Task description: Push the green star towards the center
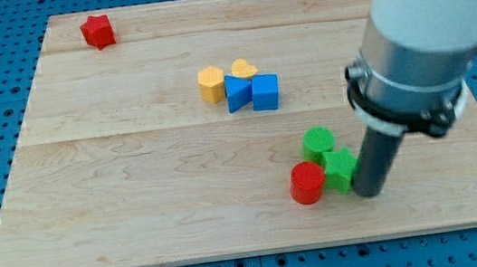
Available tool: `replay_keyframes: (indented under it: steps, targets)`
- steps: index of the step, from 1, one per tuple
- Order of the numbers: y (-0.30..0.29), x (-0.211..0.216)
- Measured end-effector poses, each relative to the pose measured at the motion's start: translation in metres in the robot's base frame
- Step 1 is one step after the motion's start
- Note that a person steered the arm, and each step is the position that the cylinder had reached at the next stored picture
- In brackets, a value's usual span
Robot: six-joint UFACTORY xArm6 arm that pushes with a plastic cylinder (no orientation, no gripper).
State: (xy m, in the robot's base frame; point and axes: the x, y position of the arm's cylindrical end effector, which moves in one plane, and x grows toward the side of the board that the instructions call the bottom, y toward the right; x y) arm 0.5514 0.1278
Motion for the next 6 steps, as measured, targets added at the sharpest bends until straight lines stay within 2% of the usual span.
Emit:
replay_keyframes:
  steps: [1, 2, 3, 4, 5, 6]
  targets:
    - [0.01, -0.012]
    - [0.02, 0.04]
    - [-0.038, 0.033]
    - [-0.045, -0.012]
    - [-0.028, -0.044]
    - [0.022, -0.086]
